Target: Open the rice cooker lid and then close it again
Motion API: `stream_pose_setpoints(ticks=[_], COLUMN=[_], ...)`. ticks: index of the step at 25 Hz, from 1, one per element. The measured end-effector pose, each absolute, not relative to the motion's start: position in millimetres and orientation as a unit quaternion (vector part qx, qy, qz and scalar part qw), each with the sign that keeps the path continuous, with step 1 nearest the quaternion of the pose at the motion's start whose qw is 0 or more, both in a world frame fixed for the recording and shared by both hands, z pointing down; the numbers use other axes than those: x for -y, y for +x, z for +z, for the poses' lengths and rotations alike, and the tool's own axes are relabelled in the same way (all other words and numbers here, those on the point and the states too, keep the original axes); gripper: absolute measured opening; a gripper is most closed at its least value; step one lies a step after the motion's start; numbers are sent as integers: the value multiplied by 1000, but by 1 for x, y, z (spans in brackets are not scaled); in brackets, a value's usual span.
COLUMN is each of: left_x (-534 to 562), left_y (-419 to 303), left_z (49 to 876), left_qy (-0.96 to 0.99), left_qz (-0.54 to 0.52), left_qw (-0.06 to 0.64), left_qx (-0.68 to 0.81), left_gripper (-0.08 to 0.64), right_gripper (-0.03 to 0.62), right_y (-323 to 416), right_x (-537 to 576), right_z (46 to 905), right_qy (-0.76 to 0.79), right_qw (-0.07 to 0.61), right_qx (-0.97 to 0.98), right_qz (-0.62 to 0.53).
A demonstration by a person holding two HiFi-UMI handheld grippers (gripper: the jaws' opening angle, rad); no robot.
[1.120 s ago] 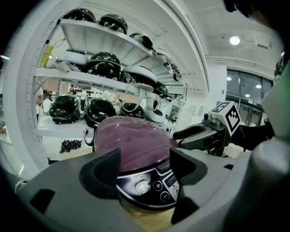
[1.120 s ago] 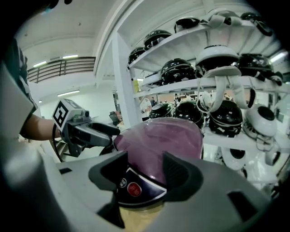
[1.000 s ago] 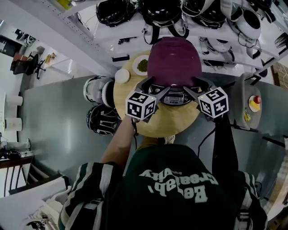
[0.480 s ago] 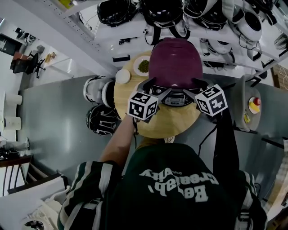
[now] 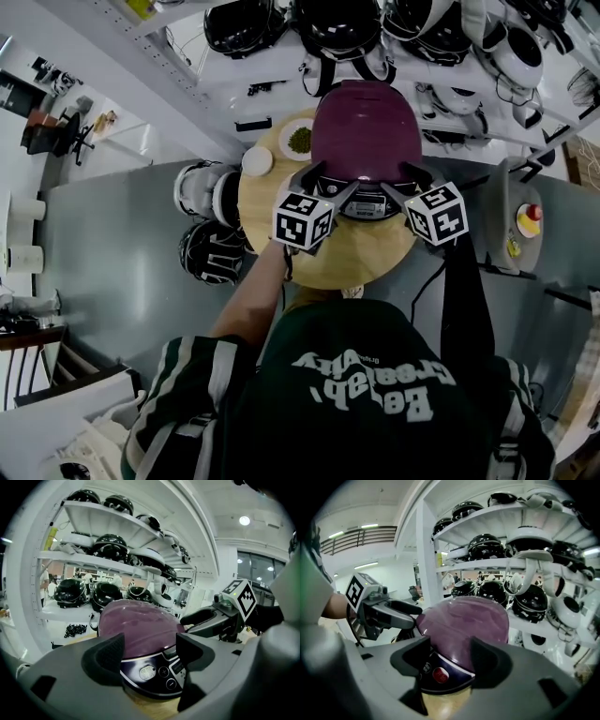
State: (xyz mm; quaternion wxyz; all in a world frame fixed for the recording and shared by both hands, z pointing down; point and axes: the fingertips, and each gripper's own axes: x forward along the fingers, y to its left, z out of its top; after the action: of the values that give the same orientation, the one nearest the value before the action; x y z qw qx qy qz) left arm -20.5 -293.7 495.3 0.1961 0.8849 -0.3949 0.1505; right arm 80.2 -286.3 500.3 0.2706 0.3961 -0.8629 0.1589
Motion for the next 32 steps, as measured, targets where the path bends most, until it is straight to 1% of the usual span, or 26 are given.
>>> stream_pose_setpoints(ticks=[2, 5, 7, 12, 17, 22, 28, 31, 32], left_x=[295, 291, 289, 292, 295, 297, 296, 294, 293], left_y=[-20, -19, -17, -19, -25, -23, -27, -27, -26], left_z=[495, 493, 486, 451, 411, 373, 333, 329, 327], left_qy=[881, 882, 887, 893, 894, 898, 895, 895, 895], left_qz=[144, 144, 133, 106, 86, 68, 31, 27, 26], left_qw=[189, 172, 162, 119, 68, 18, -19, -26, -27], left_qx=[410, 414, 412, 421, 434, 435, 445, 444, 444], left_gripper=[334, 333, 333, 333, 333, 333, 333, 332, 326], right_gripper=[265, 285, 284, 278, 282, 291, 298, 291, 276], right_y=[82, 82, 81, 77, 82, 84, 86, 86, 86], right_x=[287, 285, 284, 287, 291, 291, 290, 290, 290], right_z=[498, 493, 483, 437, 397, 370, 350, 351, 352], right_qy=[409, 422, 433, 464, 488, 497, 504, 506, 506], right_qw=[242, 203, 187, 127, 48, 34, 27, 35, 39], right_qx=[865, 869, 871, 874, 870, 867, 863, 862, 861], right_qz=[159, 161, 136, 67, 57, 21, -13, -20, -22])
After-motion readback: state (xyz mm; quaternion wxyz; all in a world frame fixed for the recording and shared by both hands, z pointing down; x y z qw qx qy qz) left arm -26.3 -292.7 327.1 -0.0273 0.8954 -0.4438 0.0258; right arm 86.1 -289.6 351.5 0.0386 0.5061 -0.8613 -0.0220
